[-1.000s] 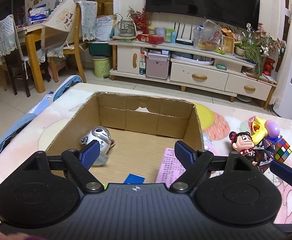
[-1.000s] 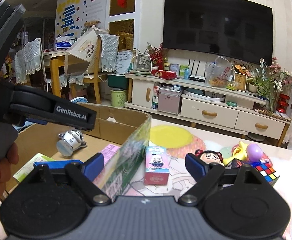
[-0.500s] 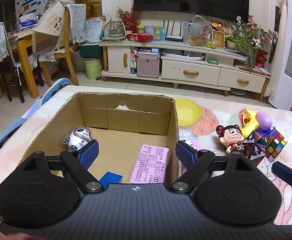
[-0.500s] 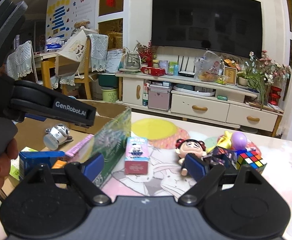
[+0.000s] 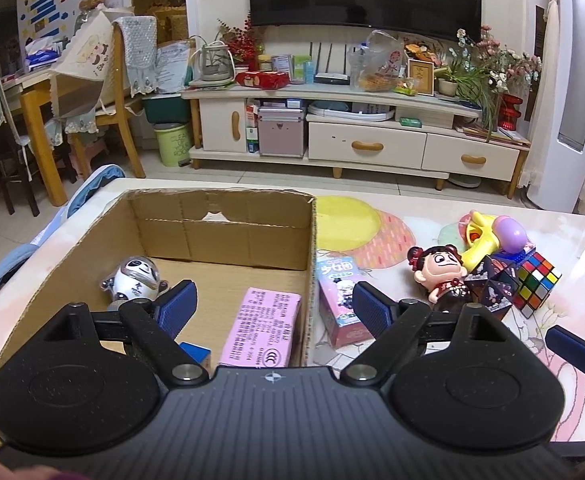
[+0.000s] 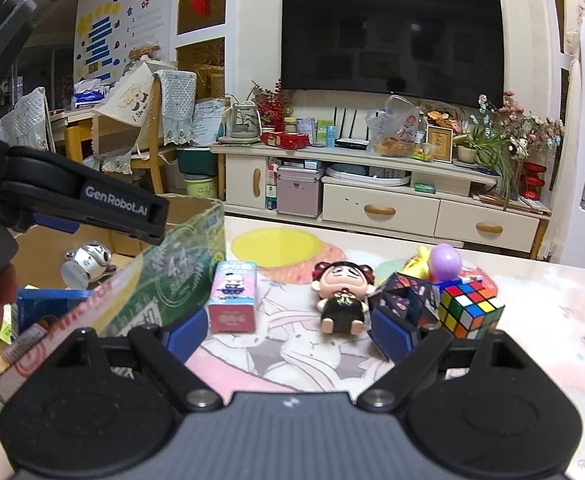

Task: Organize rigid objects
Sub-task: 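Withdraw both open tools from the cardboard box toward the pile, then move left tool toward dark star-print puzzle cube while right tool grasps Rubik's cube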

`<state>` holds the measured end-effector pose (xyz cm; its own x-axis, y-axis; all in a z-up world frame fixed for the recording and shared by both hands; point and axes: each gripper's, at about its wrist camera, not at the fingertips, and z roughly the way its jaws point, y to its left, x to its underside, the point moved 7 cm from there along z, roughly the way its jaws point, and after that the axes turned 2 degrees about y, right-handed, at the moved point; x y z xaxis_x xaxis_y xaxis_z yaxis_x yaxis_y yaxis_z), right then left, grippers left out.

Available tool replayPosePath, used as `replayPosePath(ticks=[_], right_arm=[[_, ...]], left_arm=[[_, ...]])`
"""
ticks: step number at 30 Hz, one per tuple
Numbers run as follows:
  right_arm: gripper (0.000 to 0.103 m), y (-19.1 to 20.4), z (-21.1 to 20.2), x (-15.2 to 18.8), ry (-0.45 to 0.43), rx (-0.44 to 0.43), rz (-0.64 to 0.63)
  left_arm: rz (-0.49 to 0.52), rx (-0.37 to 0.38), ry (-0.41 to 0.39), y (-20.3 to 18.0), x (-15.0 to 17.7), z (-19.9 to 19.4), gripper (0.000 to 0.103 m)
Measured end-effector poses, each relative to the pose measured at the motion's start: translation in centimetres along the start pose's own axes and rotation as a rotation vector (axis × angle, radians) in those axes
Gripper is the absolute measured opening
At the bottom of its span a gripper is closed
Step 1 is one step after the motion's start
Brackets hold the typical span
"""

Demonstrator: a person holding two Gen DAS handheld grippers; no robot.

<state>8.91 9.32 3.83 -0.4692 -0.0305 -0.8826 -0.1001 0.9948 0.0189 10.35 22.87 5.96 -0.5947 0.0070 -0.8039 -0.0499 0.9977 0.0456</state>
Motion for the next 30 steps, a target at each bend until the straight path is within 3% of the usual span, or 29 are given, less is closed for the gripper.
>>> replayPosePath(ticks=[15,30], right_arm=[[0.091,-4.9,0.4,1.2,0.003,0.067,0.048],[0.091,-12.4,2.3,2.3,0.019,0.207,0.076]], left_arm=[[0.082,0.029,-0.002,-1.1,0.8,0.0,0.103],[0.192,0.073,-0.007,-3.3,2.5,-0.8,0.103]])
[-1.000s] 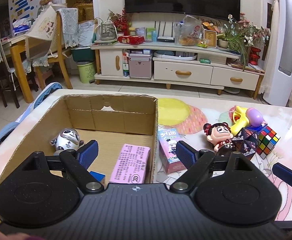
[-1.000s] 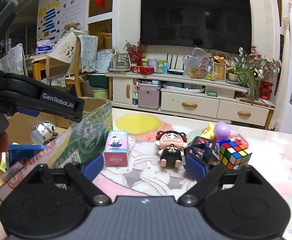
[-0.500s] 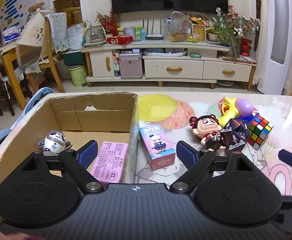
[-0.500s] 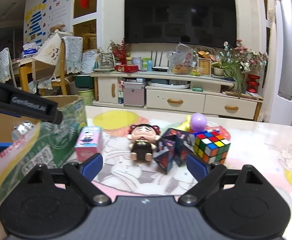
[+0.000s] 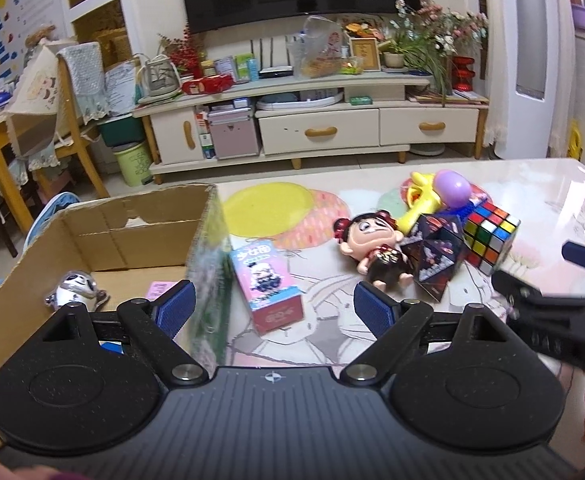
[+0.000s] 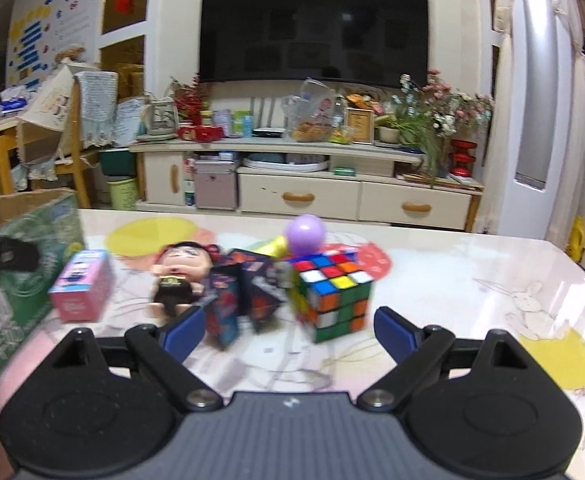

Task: Organize rigid objects
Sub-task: 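Move left tool toward dark star-print puzzle cube while right tool grasps Rubik's cube, then close left tool on dark star-print puzzle cube while right tool holds Rubik's cube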

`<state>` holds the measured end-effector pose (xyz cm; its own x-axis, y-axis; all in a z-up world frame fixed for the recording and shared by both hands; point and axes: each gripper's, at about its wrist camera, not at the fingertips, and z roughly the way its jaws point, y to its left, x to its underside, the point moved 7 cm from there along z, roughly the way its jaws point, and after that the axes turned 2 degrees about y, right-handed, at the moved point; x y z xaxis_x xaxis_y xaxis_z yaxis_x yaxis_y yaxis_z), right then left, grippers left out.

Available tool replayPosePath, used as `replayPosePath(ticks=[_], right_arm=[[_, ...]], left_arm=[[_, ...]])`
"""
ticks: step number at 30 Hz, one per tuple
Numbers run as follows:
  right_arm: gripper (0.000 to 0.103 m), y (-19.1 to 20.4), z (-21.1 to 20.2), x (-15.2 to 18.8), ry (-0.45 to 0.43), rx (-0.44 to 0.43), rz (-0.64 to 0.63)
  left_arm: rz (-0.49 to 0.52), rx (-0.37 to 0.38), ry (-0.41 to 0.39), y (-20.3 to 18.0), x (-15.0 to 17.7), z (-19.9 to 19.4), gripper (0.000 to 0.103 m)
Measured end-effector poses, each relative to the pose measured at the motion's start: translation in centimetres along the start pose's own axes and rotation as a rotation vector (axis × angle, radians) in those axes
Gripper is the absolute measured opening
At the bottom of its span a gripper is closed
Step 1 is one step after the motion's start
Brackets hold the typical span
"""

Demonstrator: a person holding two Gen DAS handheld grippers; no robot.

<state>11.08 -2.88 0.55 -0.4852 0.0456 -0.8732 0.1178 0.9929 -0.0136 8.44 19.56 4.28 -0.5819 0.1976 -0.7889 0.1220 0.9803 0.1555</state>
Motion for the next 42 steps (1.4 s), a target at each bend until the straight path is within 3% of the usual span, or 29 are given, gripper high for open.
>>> replayPosePath(ticks=[9,21,24,29,34,42], right_arm=[[0.091,-3.3,3.9,0.0,0.028,0.025,0.049],[0.09,-4.7,7.9,-0.8,0.069,-0.065,0.108],[0.086,-4.6,8.3,-0.8,0.078,-0.103,0.121],[0.059,-4.6,8.3,-1.1,0.086,-0.175,0.123],[0.059,-5.3,8.0,-1.0,0.094,-0.214,0.137],[0.058,-7.9,7.4,-0.9,0.099,-0.149,0.128]], left_arm=[[0.051,0.058,-0.005,-1.9,0.7,0.4,0.103],[0.086,0.143,-0.021,-5.4,0.7,2.1,0.103],[0.106,0.162,-0.029,-6.7,0.9,2.4,0.103],[0.146,0.192,-0.045,-9.1,1.0,3.4,0.103],[0.16,0.191,-0.059,-10.7,0.7,5.1,0.103],[0.183,0.172,-0.102,-11.9,-0.9,7.0,0.103]])
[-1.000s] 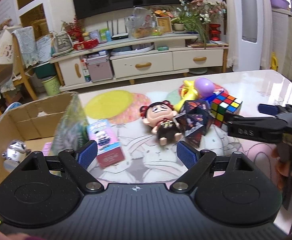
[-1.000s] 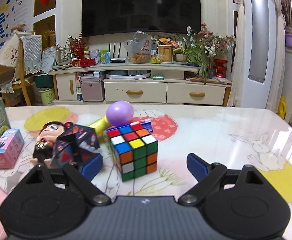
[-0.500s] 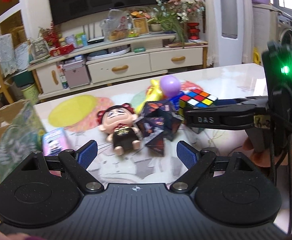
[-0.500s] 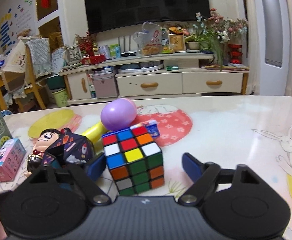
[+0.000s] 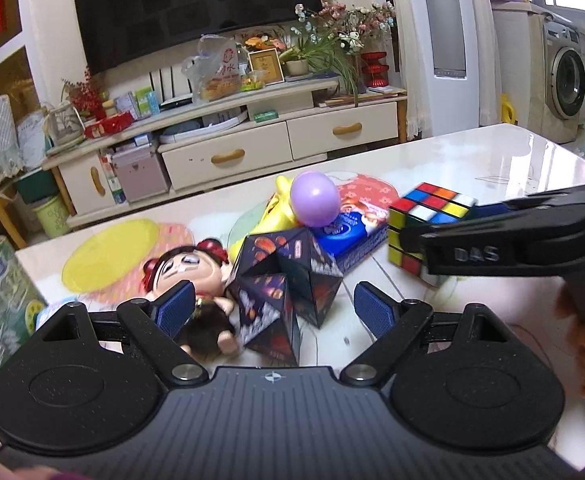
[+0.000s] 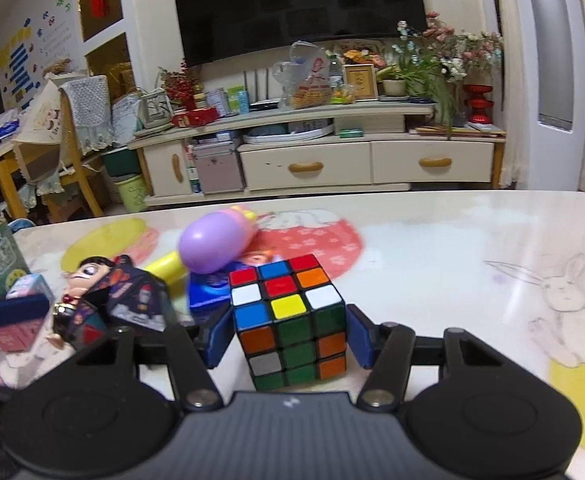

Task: Organize rigid objects
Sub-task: 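Close left tool on dark star-print puzzle cube while right tool holds Rubik's cube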

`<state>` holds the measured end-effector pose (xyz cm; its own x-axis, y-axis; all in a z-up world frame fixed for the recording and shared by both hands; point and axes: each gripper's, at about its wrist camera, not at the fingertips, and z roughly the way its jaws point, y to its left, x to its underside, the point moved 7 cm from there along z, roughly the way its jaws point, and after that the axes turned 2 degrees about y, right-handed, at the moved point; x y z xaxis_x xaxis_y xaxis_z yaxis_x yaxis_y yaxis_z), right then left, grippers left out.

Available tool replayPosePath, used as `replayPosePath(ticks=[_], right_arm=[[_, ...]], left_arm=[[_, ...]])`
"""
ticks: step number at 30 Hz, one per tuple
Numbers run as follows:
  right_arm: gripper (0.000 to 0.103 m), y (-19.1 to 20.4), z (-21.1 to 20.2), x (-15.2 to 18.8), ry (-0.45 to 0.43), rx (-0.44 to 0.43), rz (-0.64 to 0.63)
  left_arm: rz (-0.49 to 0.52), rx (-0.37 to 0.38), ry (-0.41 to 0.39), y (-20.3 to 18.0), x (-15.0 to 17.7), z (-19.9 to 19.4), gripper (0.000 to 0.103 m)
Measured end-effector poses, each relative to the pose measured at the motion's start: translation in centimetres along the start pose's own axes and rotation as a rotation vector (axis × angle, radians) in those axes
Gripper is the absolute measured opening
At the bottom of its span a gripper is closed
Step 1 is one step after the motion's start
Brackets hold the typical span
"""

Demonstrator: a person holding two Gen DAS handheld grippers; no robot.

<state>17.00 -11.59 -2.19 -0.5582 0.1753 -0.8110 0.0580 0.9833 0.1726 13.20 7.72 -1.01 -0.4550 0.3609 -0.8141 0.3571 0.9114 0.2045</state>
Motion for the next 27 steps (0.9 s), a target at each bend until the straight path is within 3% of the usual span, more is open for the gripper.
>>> replayPosePath(ticks=[11,17,20,27], right_arm=[[0.059,-0.6,-0.1,0.4,-0.012,0.013,-0.003],[0.059,-0.6,0.5,0.7,-0.002,0.022,0.009],[0.059,-0.6,0.6,0.6,-0.002,0.03,0.007],[0.059,-0.3,0.7,0.6,-0.008,0.039,-0.004]], left_arm=[[-0.008,-0.001,0.005,0.1,-0.5,2.7,0.103],[0.037,0.007,0.006,-0.5,-0.9,3.7,0.103],[0.037,-0.013,0.015,-0.5,-1.0,4.1,0.093],[0.044,-0.018,0.007,-0.5,-0.8,3.9,0.092]])
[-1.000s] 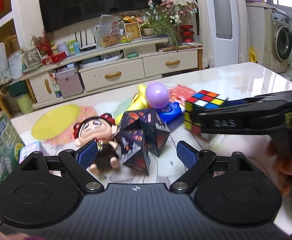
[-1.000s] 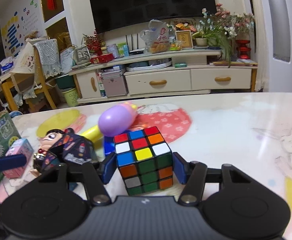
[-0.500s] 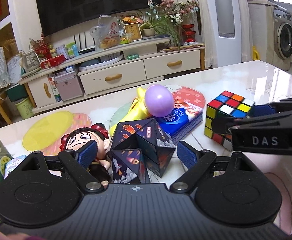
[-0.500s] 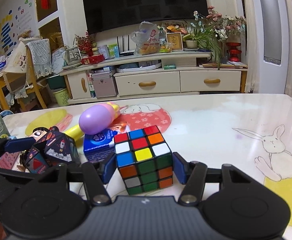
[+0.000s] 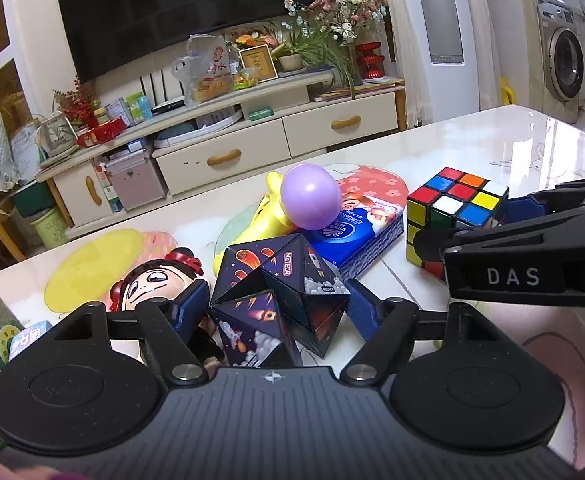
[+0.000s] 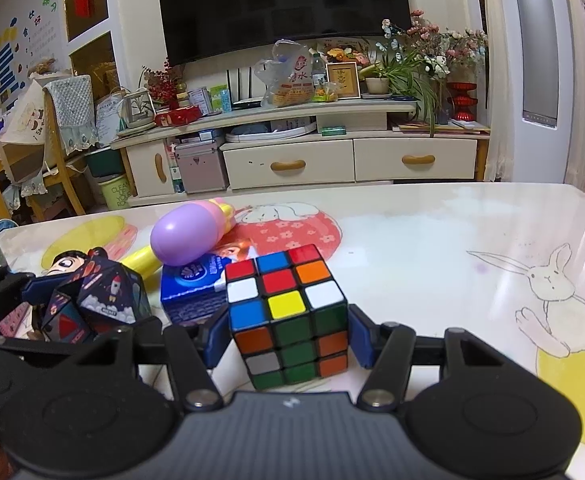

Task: Organize rigid objects
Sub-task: 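Close left tool on dark star-print puzzle cube while right tool holds Rubik's cube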

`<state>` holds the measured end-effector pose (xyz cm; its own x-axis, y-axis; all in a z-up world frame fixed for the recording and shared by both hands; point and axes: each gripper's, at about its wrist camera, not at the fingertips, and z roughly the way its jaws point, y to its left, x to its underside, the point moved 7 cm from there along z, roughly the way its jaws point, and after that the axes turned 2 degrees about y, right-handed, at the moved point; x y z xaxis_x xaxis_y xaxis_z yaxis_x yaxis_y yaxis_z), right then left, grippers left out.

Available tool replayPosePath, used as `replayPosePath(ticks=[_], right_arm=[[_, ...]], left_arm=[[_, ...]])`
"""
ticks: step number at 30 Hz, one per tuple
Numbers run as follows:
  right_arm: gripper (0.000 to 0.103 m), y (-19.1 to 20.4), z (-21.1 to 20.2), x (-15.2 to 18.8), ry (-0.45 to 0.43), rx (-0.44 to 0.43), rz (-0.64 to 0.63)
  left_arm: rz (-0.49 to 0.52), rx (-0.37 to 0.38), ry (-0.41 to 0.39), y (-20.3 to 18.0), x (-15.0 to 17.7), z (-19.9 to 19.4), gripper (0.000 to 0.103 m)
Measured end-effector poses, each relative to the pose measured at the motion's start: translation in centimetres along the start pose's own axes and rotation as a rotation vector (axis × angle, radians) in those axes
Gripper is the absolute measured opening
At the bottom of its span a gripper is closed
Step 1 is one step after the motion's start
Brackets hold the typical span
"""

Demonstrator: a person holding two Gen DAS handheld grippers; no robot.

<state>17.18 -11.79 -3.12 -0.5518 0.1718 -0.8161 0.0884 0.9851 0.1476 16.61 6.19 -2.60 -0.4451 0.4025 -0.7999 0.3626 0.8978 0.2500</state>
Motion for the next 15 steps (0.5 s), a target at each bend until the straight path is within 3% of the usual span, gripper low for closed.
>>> replayPosePath(ticks=[15], right_arm=[[0.056,1.1,-0.7,0.3,-0.021,-0.028,-0.054]], left_arm=[[-0.1,-0.002,0.036,0.3,1.3,-3.4,0.091]])
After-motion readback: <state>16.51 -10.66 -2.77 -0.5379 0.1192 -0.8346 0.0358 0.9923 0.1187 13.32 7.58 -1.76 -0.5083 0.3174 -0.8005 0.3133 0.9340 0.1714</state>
